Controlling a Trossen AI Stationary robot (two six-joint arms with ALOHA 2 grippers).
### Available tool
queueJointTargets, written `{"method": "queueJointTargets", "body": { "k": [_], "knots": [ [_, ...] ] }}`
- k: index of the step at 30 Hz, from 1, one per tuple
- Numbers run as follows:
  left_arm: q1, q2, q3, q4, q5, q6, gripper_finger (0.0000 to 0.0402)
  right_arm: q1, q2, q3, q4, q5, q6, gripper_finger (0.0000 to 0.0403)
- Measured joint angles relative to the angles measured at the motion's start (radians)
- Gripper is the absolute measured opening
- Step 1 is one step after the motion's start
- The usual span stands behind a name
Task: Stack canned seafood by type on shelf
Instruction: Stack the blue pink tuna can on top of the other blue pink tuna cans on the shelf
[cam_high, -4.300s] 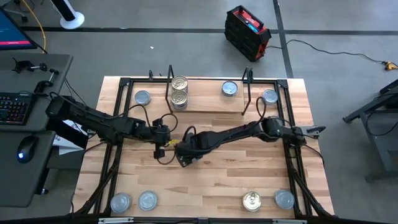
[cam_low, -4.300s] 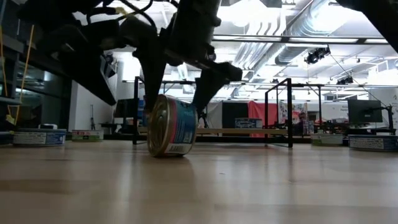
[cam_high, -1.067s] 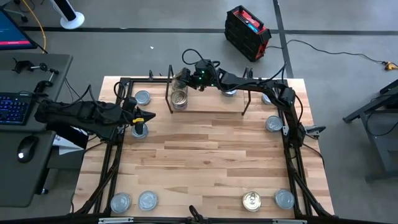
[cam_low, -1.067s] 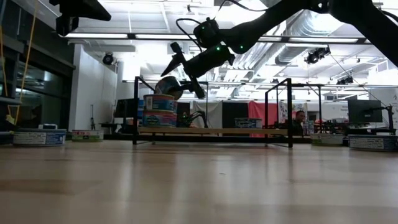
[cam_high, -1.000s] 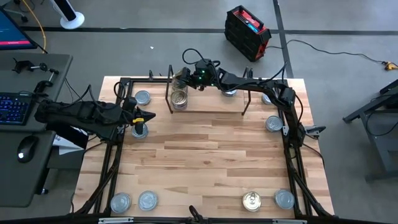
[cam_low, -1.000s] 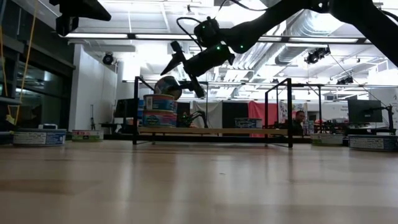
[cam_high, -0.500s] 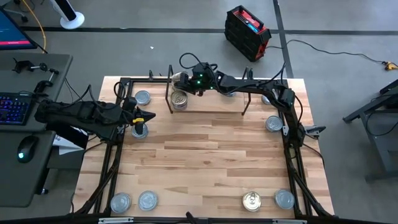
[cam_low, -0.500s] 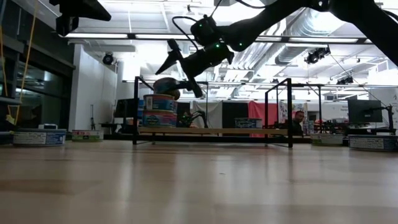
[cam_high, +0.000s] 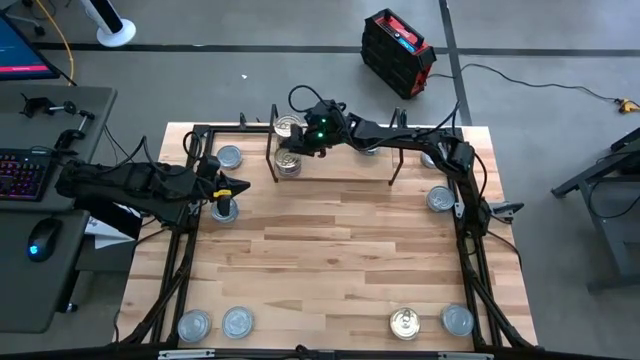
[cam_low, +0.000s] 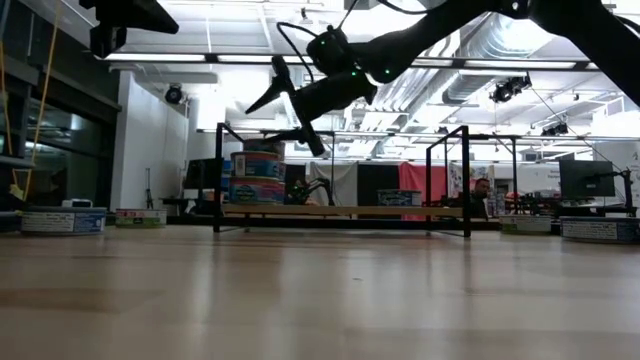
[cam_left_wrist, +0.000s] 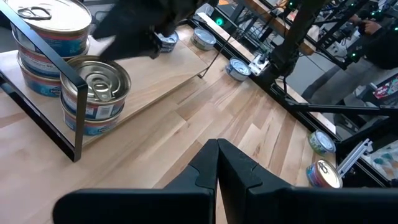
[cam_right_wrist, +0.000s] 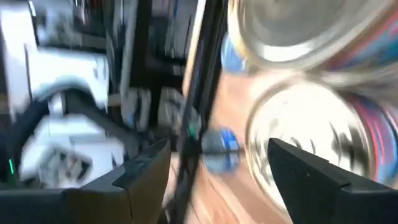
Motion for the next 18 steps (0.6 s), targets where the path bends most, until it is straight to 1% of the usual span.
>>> {"method": "queueJointTargets", "body": {
  "k": [2, 4, 6, 8, 9, 11, 13, 14, 16, 18],
  "knots": [
    [0.000, 0.000, 0.000, -0.001, 0.000, 0.000, 0.0000, -0.005, -0.012, 0.000, -0.040, -0.068, -0.066, 0.0259],
    [0.000, 0.000, 0.000, -0.004, 0.000, 0.000, 0.0000, 0.000, -0.041, 0.000, -0.129, -0.101, -0.144, 0.0259],
    [0.000, 0.004, 0.001, -0.005, 0.000, -0.006, 0.0000, 0.014, -0.079, 0.002, -0.261, -0.108, -0.262, 0.0259],
    [-0.001, 0.007, 0.001, -0.009, 0.006, -0.013, 0.0000, 0.040, -0.121, 0.002, -0.448, -0.093, -0.403, 0.0259],
    [0.000, 0.007, 0.001, -0.010, 0.014, -0.020, 0.0000, 0.057, -0.139, 0.002, -0.554, -0.056, -0.477, 0.0259],
    [-0.001, 0.016, 0.001, -0.009, 0.022, -0.031, 0.0000, 0.102, -0.175, 0.002, -0.778, 0.078, -0.598, 0.0259],
    [-0.002, 0.019, 0.001, -0.010, 0.026, -0.033, 0.0000, 0.156, -0.197, 0.002, -0.965, 0.221, -0.692, 0.0259],
    [-0.002, 0.025, 0.001, -0.009, 0.032, -0.038, 0.0000, 0.184, -0.201, -0.006, -1.039, 0.270, -0.723, 0.0259],
    [-0.002, 0.039, 0.001, -0.002, 0.037, -0.046, 0.0000, 0.236, -0.223, -0.074, -1.096, 0.296, -0.747, 0.0259],
    [-0.002, 0.055, 0.001, 0.001, 0.038, -0.061, 0.0001, 0.285, -0.265, -0.193, -1.085, 0.263, -0.740, 0.0259]
  ]
}}
